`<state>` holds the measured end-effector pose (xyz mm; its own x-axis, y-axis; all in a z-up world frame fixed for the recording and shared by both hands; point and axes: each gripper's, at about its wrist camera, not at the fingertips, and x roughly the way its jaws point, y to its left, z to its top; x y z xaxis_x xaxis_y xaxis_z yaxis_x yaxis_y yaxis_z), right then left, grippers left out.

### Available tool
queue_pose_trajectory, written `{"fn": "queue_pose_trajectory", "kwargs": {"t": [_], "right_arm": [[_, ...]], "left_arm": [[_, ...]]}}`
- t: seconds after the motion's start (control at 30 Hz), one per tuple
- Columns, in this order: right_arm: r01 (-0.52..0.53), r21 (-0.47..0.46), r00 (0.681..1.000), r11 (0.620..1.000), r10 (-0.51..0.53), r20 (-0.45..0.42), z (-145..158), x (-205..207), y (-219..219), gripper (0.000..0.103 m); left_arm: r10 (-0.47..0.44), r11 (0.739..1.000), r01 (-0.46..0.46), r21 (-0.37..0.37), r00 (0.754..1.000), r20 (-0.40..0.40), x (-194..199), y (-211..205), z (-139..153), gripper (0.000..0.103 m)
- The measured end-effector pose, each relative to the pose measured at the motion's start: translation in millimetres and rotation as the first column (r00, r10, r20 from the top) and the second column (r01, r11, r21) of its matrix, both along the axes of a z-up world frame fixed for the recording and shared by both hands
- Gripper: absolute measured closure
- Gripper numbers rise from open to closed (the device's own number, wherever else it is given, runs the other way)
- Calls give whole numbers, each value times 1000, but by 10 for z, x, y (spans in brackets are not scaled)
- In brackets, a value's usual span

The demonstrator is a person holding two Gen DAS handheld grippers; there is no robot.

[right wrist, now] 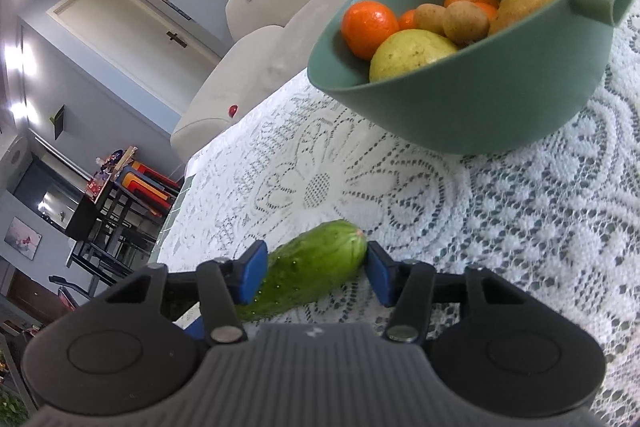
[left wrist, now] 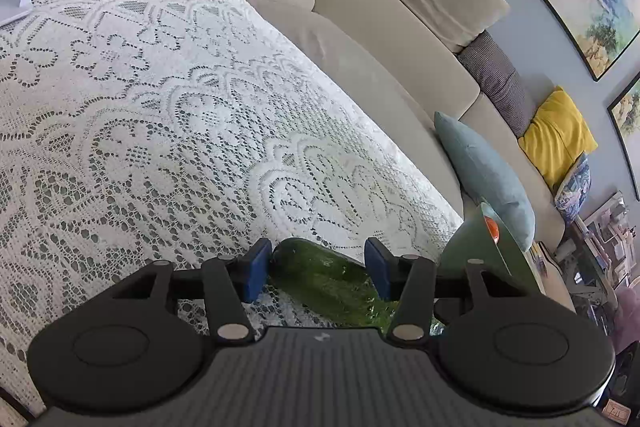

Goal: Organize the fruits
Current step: 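Lift the cucumber with both grippers and lower it into the green colander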

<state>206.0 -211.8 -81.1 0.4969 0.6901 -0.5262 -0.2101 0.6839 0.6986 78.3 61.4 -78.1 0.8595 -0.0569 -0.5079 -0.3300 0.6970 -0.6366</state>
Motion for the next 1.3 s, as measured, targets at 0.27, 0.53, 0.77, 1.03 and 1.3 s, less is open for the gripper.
{"fn": "queue_pose_trajectory", "kwargs": {"t": [0.27, 0.53, 0.77, 1.03, 1.3], "right_arm": [[-26, 13, 996, 1000, 25, 84, 269, -76, -10, 53], [6, 8, 986, 1000, -7, 165, 668, 22, -217, 54], [50, -21, 982, 999, -45, 182, 905, 304, -539, 54], [123, -3, 981, 992, -121, 154, 914, 683, -900, 54], [175, 0, 980, 985, -175, 98, 759, 870, -1127, 53]], "left_arm": [[-3, 999, 0, 48, 998, 56, -78, -37, 317, 45], [-52, 998, 49, 41, 994, 95, 112, -201, 671, 45], [-107, 994, 108, -2, 989, 103, 482, -443, 784, 45], [-163, 987, 163, 6, 984, 73, 889, -771, 844, 45], [-210, 977, 209, 37, 977, 21, 1174, -987, 799, 45]]}}
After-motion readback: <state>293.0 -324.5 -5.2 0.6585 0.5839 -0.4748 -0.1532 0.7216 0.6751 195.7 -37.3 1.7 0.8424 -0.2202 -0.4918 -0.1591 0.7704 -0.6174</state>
